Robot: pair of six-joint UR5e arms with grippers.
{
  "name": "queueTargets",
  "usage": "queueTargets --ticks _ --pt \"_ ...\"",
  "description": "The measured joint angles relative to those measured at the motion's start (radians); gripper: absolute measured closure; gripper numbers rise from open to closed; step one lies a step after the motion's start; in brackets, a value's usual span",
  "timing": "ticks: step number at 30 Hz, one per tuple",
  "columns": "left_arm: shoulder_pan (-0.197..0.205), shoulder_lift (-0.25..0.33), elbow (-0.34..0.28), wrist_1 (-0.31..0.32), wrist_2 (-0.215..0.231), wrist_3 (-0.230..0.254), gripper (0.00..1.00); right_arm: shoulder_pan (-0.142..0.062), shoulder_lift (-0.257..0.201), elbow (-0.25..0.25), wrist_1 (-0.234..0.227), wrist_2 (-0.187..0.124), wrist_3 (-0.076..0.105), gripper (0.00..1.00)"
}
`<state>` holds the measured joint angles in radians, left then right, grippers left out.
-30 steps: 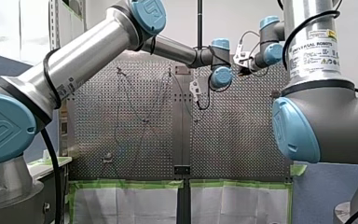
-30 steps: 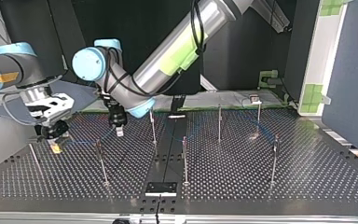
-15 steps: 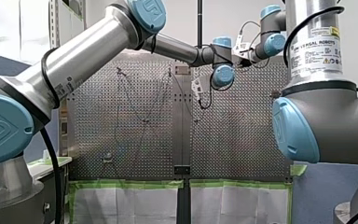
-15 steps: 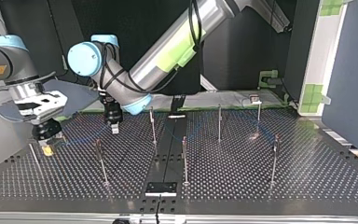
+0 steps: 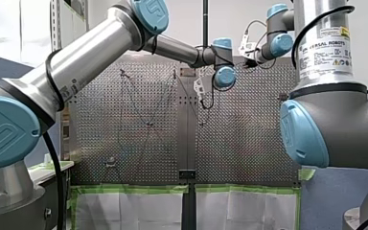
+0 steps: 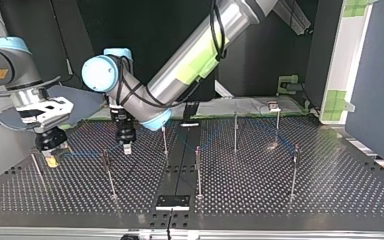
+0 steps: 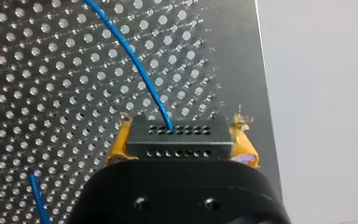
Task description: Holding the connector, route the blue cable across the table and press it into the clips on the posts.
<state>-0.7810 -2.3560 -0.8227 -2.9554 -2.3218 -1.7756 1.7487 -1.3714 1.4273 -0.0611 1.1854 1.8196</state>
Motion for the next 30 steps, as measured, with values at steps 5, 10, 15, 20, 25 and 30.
queueTargets --ticks 5,10,15,20,25,30 --pt "0.026 -0.003 -0.006 0.044 0.042 0.01 1.0 -0.005 0.02 0.0 -0.007 0.0 -0.001 1.0" --pt "0.053 -0.003 -0.023 0.082 0.085 0.011 1.0 -0.01 0.045 0.0 -0.028 -0.001 0.001 1.0" --pt "0.084 -0.004 -0.047 0.104 0.128 0.013 1.0 -0.012 0.062 0.0 -0.046 -0.004 0.002 1.0" --pt "0.092 -0.004 -0.054 0.108 0.152 0.013 1.0 -0.013 0.066 -0.001 -0.057 -0.011 0.007 1.0" --pt "0.088 -0.004 -0.054 0.106 0.169 0.007 1.0 0.004 0.06 0.0 -0.041 0.015 -0.005 1.0" --pt "0.081 -0.003 -0.054 0.099 0.175 -0.001 0.5 0.004 0.06 0.0 -0.041 0.015 -0.005 1.0"
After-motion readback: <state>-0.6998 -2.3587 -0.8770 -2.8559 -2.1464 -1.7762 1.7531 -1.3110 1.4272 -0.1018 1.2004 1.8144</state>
